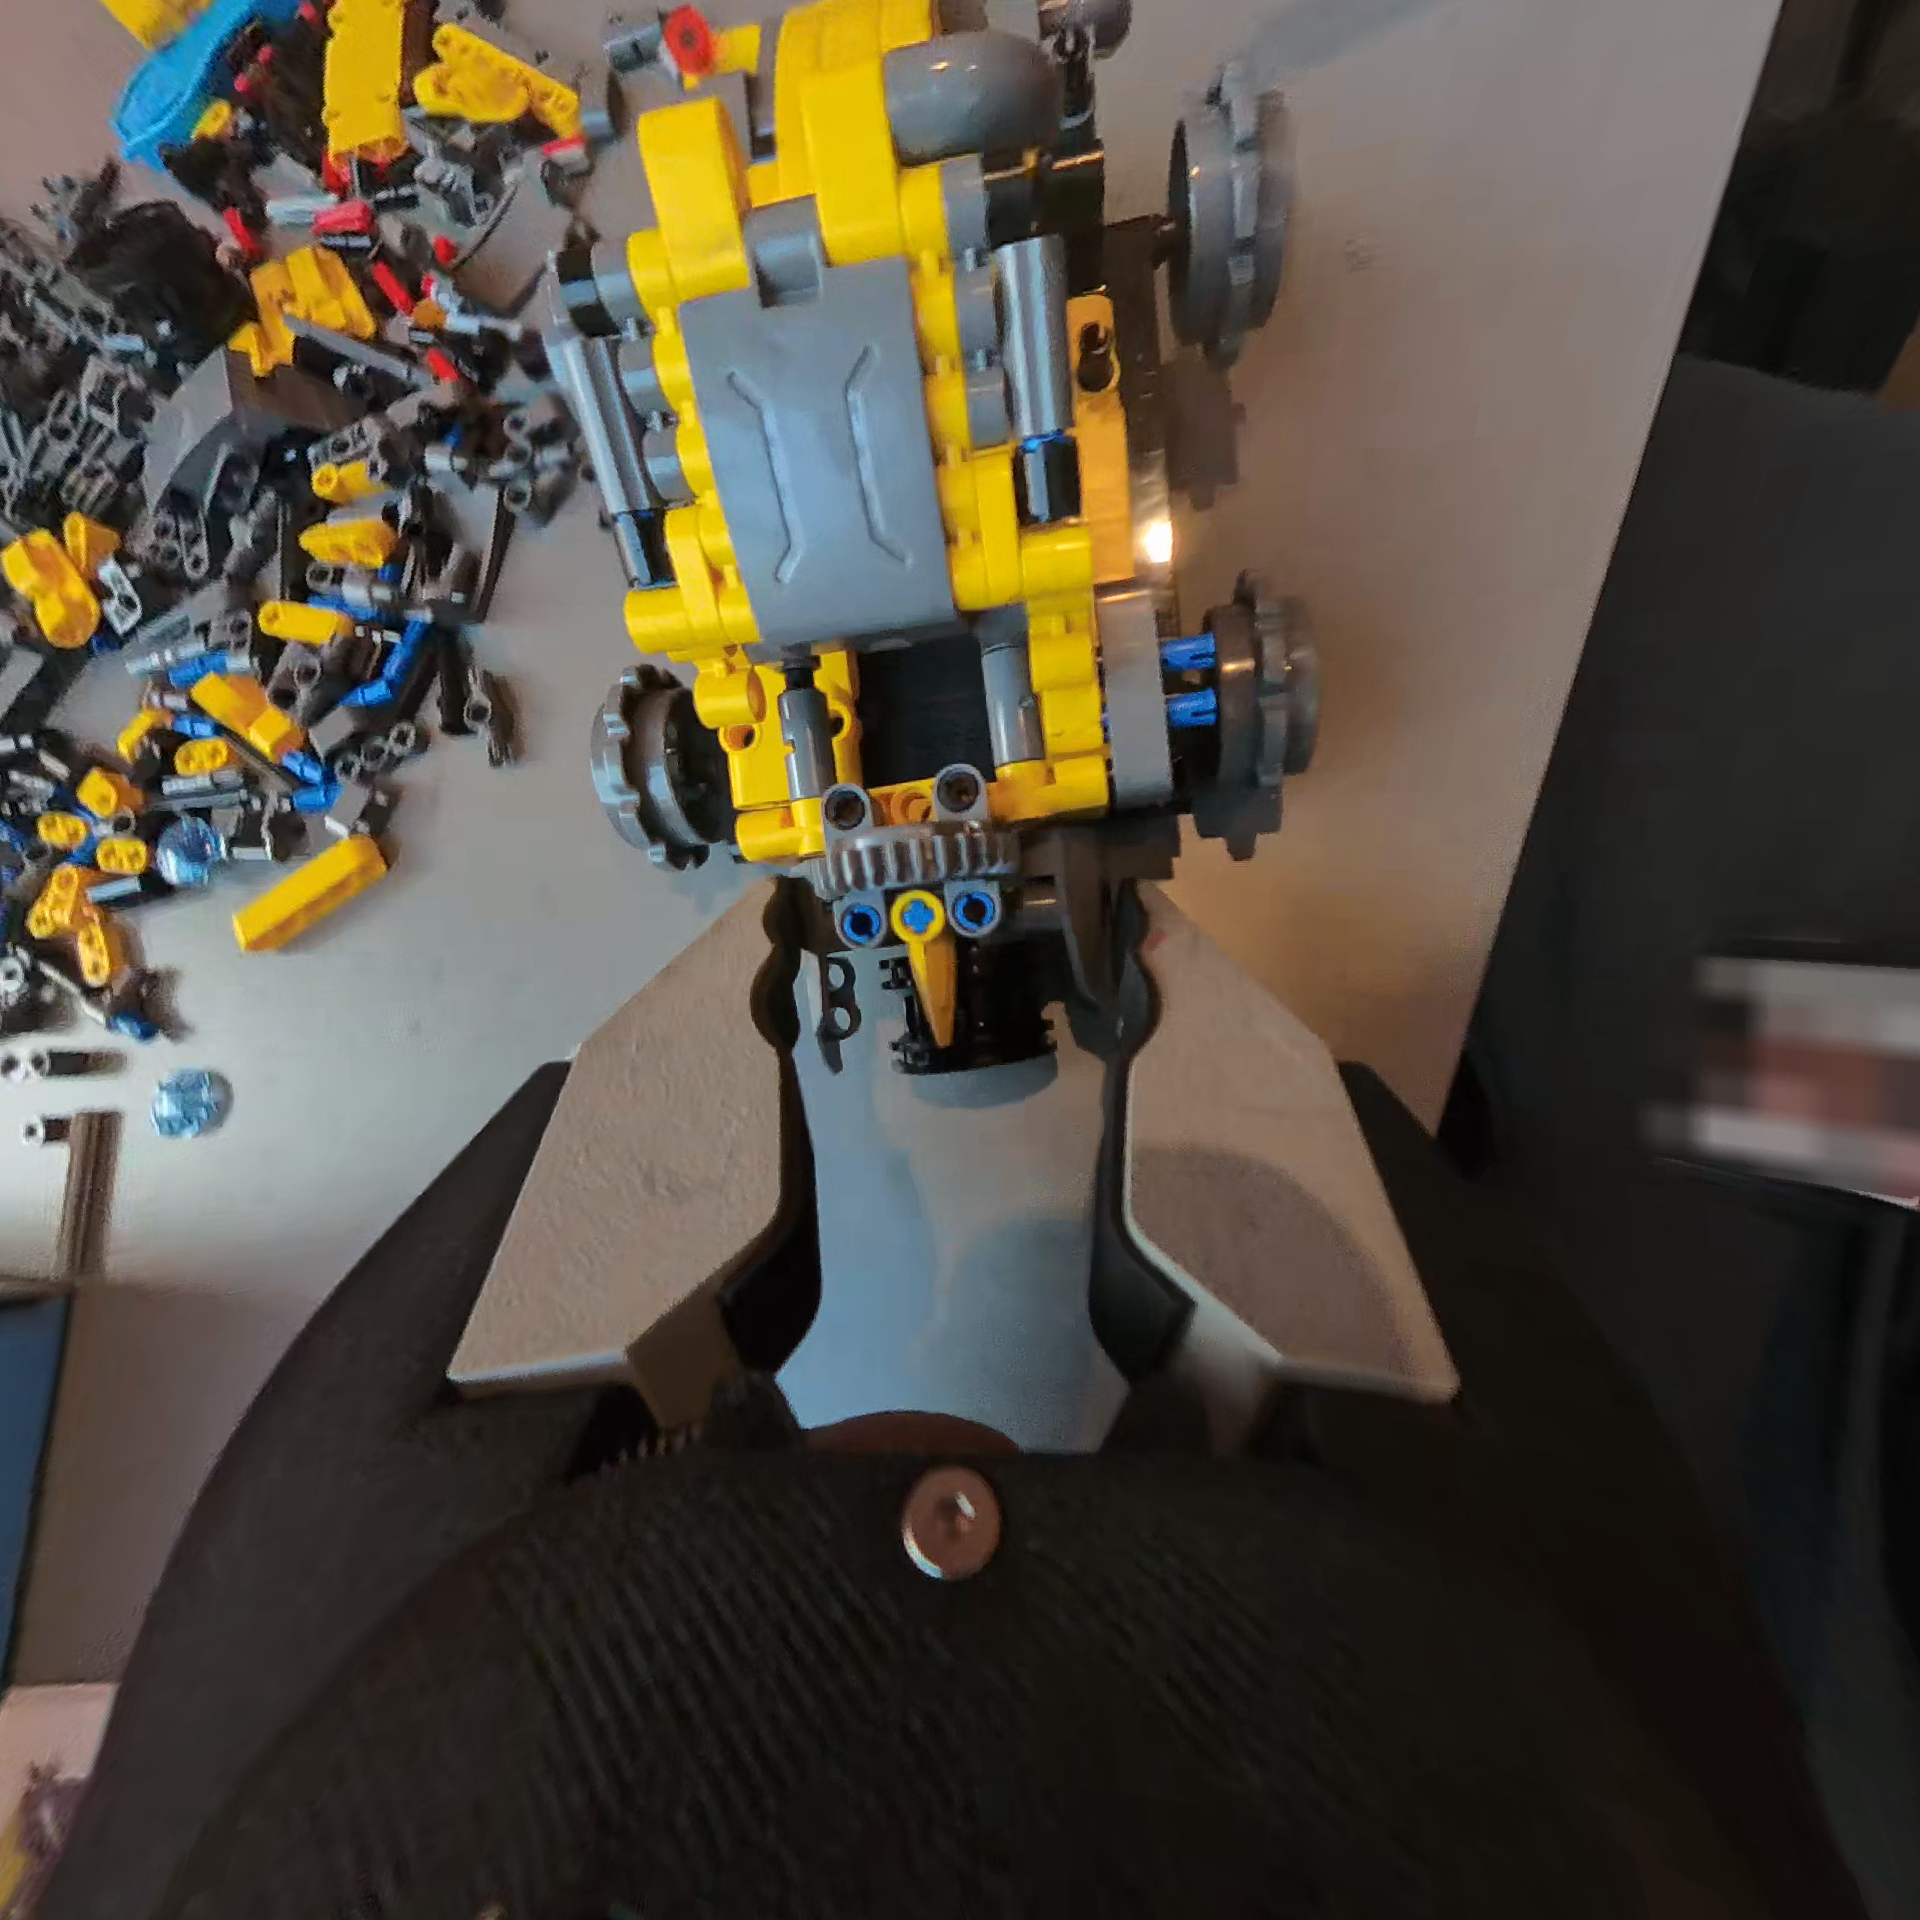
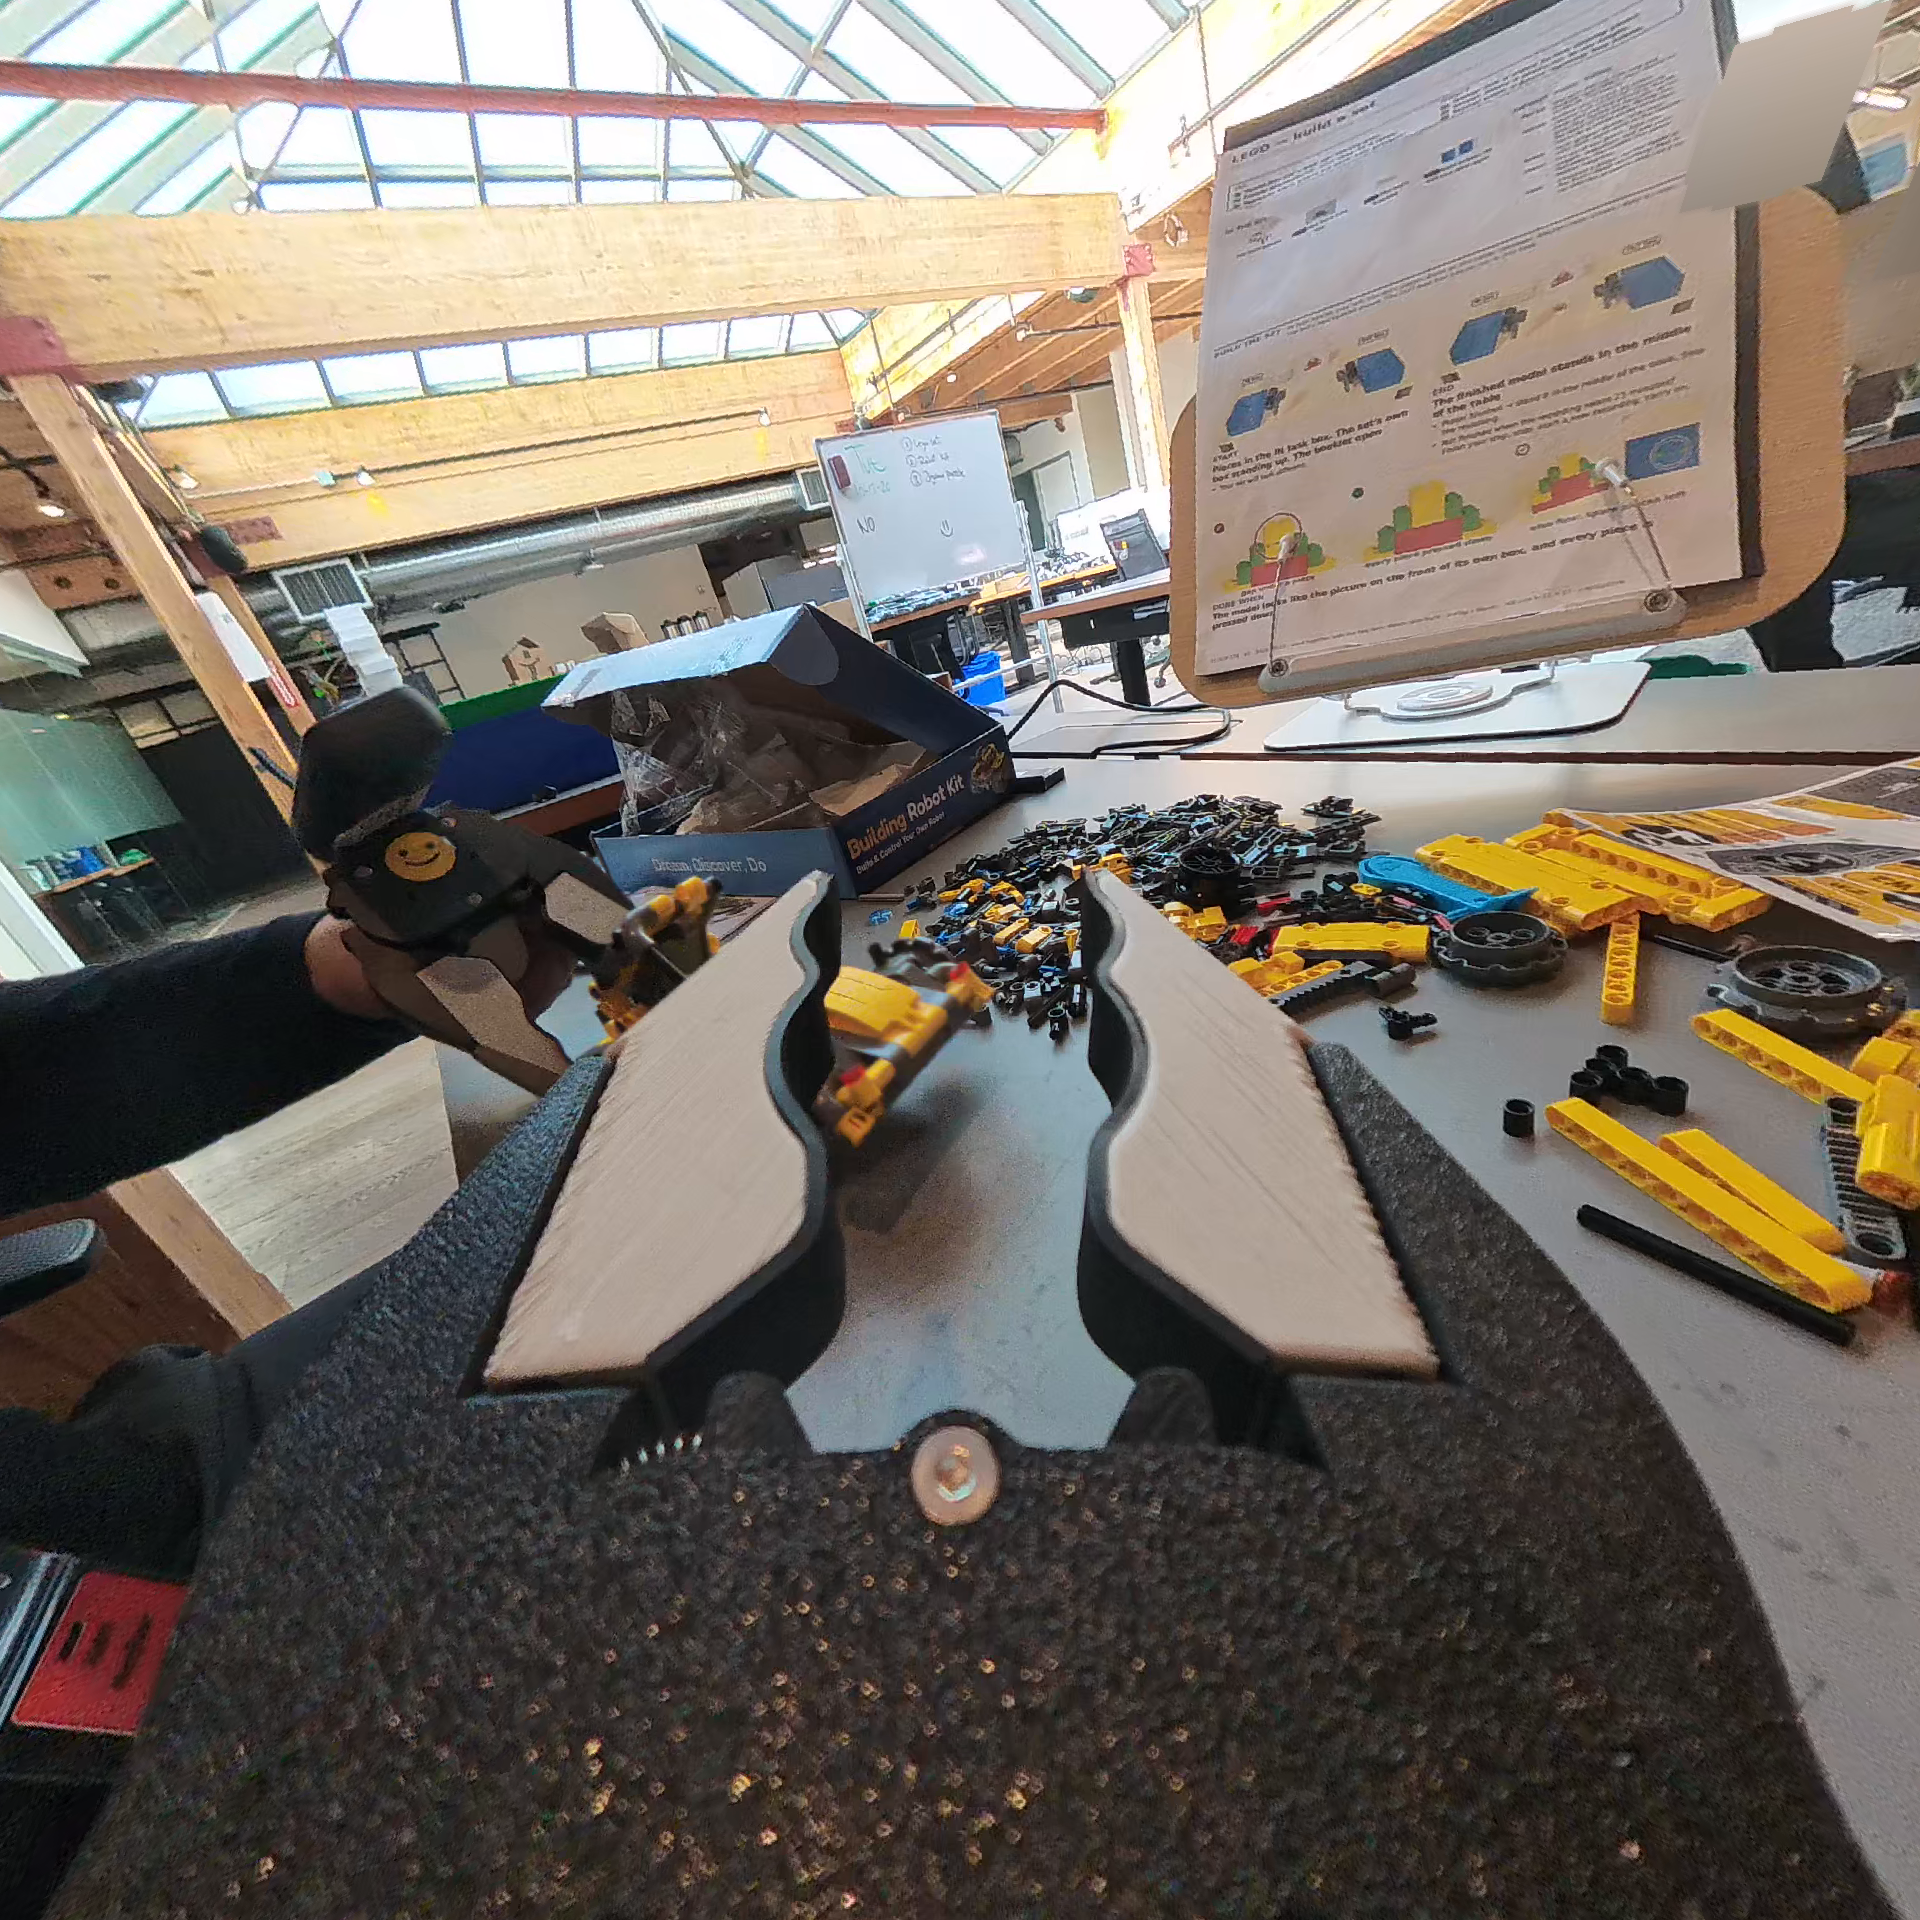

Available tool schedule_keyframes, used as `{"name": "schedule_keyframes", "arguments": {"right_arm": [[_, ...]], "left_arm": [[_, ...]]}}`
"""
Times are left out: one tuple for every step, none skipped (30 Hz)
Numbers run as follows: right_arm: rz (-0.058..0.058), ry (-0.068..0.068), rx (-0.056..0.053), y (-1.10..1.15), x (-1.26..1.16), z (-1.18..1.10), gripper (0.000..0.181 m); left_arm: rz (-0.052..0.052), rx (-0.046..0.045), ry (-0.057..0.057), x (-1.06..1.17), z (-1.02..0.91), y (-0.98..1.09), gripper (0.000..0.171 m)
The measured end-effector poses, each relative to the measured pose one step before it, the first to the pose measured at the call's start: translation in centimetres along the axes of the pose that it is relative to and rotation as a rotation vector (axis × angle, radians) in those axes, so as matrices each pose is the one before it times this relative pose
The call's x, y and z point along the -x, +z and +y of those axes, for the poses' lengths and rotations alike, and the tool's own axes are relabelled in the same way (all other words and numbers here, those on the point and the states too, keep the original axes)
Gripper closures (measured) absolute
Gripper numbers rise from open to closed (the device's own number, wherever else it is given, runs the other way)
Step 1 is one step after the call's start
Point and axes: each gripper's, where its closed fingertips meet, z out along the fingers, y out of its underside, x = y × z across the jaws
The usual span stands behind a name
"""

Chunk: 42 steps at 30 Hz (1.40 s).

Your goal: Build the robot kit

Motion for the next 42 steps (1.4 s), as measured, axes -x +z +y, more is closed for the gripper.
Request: {"name": "schedule_keyframes", "arguments": {"right_arm": [[-0.0021, 0.0054, -0.0027, -0.026, -0.027, -0.040, 0.136], [-0.0050, 0.0080, -0.0014, -0.019, -0.025, -0.015, 0.135], [-0.0051, 0.0077, -0.0005, -0.002, -0.023, -0.010, 0.135], [-0.0042, 0.0041, -0.0004, 0.002, 0.018, -0.006, 0.135], [-0.0022, -0.0002, -0.0008, -0.014, 0.035, -0.003, 0.135], [-0.0009, -0.0043, -0.0004, 0.004, 0.073, 0.001, 0.135], [0.0001, -0.0059, 0.0008, 0.005, 0.068, 0.014, 0.135], [-0.0021, -0.0054, 0.0021, 0.023, 0.089, 0.032, 0.135], [-0.0040, -0.0052, 0.0029, 0.030, 0.121, 0.047, 0.135], [-0.0028, -0.0060, 0.0029, 0.024, 0.105, 0.036, 0.135], [-0.0010, -0.0065, 0.0024, 0.028, 0.077, 0.028, 0.135], [-0.0005, -0.0063, 0.0026, 0.029, 0.078, 0.043, 0.135], [-0.0002, -0.0049, 0.0028, 0.028, 0.061, 0.040, 0.134], [0.0009, -0.0030, 0.0029, 0.031, 0.022, 0.042, 0.134], [-0.0011, -0.0005, 0.0027, 0.028, 0.016, 0.025, 0.134], [-0.0019, 0.0025, 0.0018, 0.022, 0.001, 0.030, 0.135], [-0.0011, 0.0034, -0.0001, 0.004, -0.020, -0.005, 0.134], [0.0003, 0.0024, -0.0025, -0.029, -0.034, -0.034, 0.134], [0.0018, 0.0018, -0.0038, -0.033, -0.041, -0.050, 0.134], [0.0015, 0.0019, -0.0036, -0.040, -0.045, -0.049, 0.134], [-0.0007, 0.0019, -0.0018, -0.021, -0.020, -0.021, 0.134], [-0.0020, 0.0021, 0.0003, 0.001, 0.005, 0.005, 0.134], [-0.0024, 0.0012, 0.0013, 0.022, 0.016, 0.016, 0.134], [-0.0025, 0.0007, 0.0016, 0.012, 0.020, 0.011, 0.134], [-0.0016, 0.0011, 0.0010, 0.018, 0.013, 0.023, 0.134], [0.0001, 0.0009, 0.0003, 0.002, -0.008, 0.001, 0.134], [0.0009, -0.0004, -0.0009, -0.003, -0.011, -0.012, 0.135], [0.0026, -0.0020, -0.0018, -0.023, -0.011, -0.020, 0.135], [0.0027, -0.0034, -0.0017, -0.022, 0.002, -0.024, 0.135], [0.0021, -0.0029, -0.0010, -0.006, 0.015, -0.009, 0.135], [0.0007, -0.0013, -0.0004, -0.019, 0.025, 0.001, 0.135], [-0.0007, 0.0001, -0.0007, -0.009, 0.028, -0.007, 0.135], [-0.0009, 0.0012, -0.0016, -0.021, 0.024, -0.017, 0.135], [-0.0003, 0.0015, -0.0031, -0.043, -0.002, -0.038, 0.135], [-0.0008, 0.0011, -0.0041, -0.045, 0.007, -0.052, 0.135], [-0.0018, 0.0014, -0.0032, -0.038, 0.006, -0.042, 0.135], [-0.0024, 0.0019, -0.0016, -0.025, 0.019, -0.026, 0.135], [-0.0032, 0.0021, -0.0008, -0.002, 0.025, -0.001, 0.135], [-0.0033, 0.0014, -0.0001, 0.001, 0.035, -0.008, 0.134], [-0.0024, 0.0007, 0.0002, 0.012, 0.021, 0.001, 0.135], [-0.0010, 0.0013, 0.0000, 0.013, 0.005, -0.002, 0.134], [-0.0010, 0.0015, -0.0008, -0.001, -0.009, -0.010, 0.135]], "left_arm": [[0.0043, -0.00259, 0.0080, -0.054, -0.764, 0.216, 0.114], [0.0122, -0.02674, 0.0020, -0.070, -0.868, -0.004, 0.114], [0.0114, -0.00399, 0.0023, 0.013, -0.329, -0.032, 0.114], [0.0048, 0.03259, 0.0208, 0.092, 0.416, -0.011, 0.114], [0.0026, 0.01925, 0.0258, 0.096, 0.389, -0.200, 0.114], [0.0088, 0.01330, 0.0100, 0.060, 0.421, -0.389, 0.114], [0.0124, 0.00862, -0.0007, 0.049, 0.448, -0.484, 0.115], [0.0072, 0.01668, 0.0031, 0.121, 0.643, -0.453, 0.115], [-0.0033, 0.00251, -0.0009, 0.215, 0.517, -0.437, 0.115], [-0.0012, -0.01250, -0.0163, 0.166, 0.296, -0.443, 0.113], [0.0129, -0.01921, -0.0325, -0.022, 0.153, -0.435, 0.108], [0.0262, -0.02269, -0.0403, -0.243, 0.074, -0.403, 0.104], [0.0245, -0.02077, -0.0361, -0.250, 0.108, -0.299, 0.103], [0.0021, -0.00462, -0.0238, 0.045, 0.344, -0.059, 0.102], [-0.0086, 0.02371, -0.0037, 0.144, 0.691, 0.286, 0.098], [-0.0130, 0.03400, 0.0145, 0.122, 0.702, 0.568, 0.096], [-0.0171, 0.01910, 0.0243, 0.029, 0.348, 0.669, 0.095], [-0.0229, 0.00799, 0.0295, 0.073, -0.015, 0.521, 0.102], [-0.0001, -0.00723, 0.0203, -0.142, -0.435, 0.217, 0.110], [0.0178, -0.00198, -0.0070, -0.226, -0.553, 0.111, 0.110], [0.0205, -0.00743, -0.0071, -0.118, -0.731, -0.095, 0.111], [0.0218, -0.01204, -0.0078, 0.011, -0.887, -0.294, 0.111], [0.0294, -0.00511, -0.0289, 0.108, -0.905, -0.416, 0.111], [0.0381, -0.00387, -0.0431, 0.094, -0.934, -0.467, 0.111], [0.0368, 0.00143, -0.0467, 0.119, -0.861, -0.444, 0.111], [0.0305, 0.01152, -0.0442, 0.148, -0.682, -0.389, 0.111], [0.0130, 0.00816, -0.0302, 0.215, -0.629, -0.331, 0.111], [-0.0046, 0.00521, -0.0099, 0.227, -0.523, -0.237, 0.111], [-0.0091, 0.01152, 0.0000, 0.166, -0.259, -0.110, 0.111], [-0.0048, 0.00918, -0.0041, 0.018, -0.109, 0.022, 0.111], [0.0002, 0.00408, -0.0117, -0.107, -0.011, 0.110, 0.111], [-0.0016, 0.00094, -0.0078, -0.139, 0.092, 0.171, 0.111], [-0.0044, 0.00283, -0.0025, -0.139, 0.248, 0.221, 0.111], [-0.0077, 0.00808, 0.0028, -0.122, 0.411, 0.258, 0.111], [-0.0135, 0.00479, 0.0134, -0.083, 0.483, 0.269, 0.111], [-0.0210, -0.00218, 0.0333, -0.060, 0.498, 0.325, 0.111], [-0.0263, -0.00182, 0.0496, -0.032, 0.644, 0.391, 0.110], [-0.0229, 0.01427, 0.0406, -0.040, 0.918, 0.470, 0.110], [-0.0089, 0.01732, 0.0060, -0.043, 0.932, 0.478, 0.110], [-0.0041, 0.00346, 0.0088, 0.041, 0.750, 0.407, 0.110], [-0.0063, 0.00165, 0.0134, 0.188, 0.673, 0.334, 0.110], [-0.0073, 0.01010, 0.0138, 0.244, 0.645, 0.332, 0.110]]}}
